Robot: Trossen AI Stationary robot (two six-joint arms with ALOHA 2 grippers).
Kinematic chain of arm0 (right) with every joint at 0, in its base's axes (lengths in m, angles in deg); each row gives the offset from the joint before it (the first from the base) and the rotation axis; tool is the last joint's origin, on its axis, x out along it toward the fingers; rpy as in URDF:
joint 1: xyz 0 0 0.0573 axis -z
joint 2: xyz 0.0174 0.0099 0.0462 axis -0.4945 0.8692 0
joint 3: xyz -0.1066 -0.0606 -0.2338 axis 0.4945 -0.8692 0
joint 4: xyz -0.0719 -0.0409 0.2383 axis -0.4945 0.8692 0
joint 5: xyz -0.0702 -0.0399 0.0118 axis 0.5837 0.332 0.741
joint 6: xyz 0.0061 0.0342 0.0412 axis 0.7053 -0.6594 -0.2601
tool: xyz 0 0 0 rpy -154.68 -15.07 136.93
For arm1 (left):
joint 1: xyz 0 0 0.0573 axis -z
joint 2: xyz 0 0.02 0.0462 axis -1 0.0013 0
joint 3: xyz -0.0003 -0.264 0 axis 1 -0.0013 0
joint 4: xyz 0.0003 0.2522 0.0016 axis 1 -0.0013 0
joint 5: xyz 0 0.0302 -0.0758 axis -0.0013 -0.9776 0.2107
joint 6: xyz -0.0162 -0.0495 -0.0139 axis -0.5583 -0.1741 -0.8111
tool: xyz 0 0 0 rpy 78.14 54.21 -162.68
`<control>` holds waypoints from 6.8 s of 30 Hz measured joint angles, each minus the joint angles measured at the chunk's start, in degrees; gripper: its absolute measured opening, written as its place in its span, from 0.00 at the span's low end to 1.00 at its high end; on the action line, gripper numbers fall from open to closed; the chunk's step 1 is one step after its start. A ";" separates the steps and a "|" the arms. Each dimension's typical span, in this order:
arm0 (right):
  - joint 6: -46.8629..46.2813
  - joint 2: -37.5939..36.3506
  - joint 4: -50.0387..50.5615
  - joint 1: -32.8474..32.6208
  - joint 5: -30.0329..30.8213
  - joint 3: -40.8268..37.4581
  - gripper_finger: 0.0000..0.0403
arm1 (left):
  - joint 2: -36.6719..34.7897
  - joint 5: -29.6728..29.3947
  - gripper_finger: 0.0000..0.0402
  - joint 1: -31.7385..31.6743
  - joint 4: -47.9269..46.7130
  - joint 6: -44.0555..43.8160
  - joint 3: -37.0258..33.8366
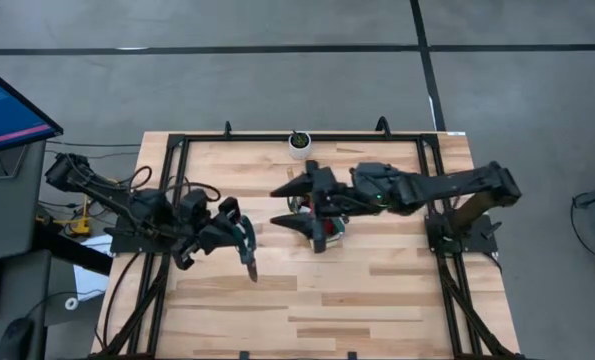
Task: Pick & Place Garden tools in Gardening bag
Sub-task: Put the black shear scissors into the green gardening bag
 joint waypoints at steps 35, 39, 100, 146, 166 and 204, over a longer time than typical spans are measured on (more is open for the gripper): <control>-6.77 8.30 -9.39 4.30 -12.69 0.20 0.71 | -0.02 0.02 0.08 -3.40 3.10 4.82 0.00; -6.37 8.30 -9.36 4.33 -12.69 0.20 0.71 | -0.04 0.04 0.08 -3.40 3.92 5.01 0.00; -6.40 -1.26 11.03 1.84 5.69 0.32 0.12 | -0.26 0.98 0.60 -6.87 -9.46 3.69 0.11; -74.78 20.22 71.66 -12.59 65.54 0.20 0.12 | -6.05 1.76 0.53 -6.90 -12.35 4.88 0.00; -69.53 24.92 67.29 -12.30 62.32 0.17 0.12 | -6.47 1.97 0.53 -6.90 -13.35 4.99 0.00; -90.19 29.27 81.70 -14.22 62.19 0.19 0.12 | -6.47 1.90 0.53 -6.90 -13.82 4.81 0.00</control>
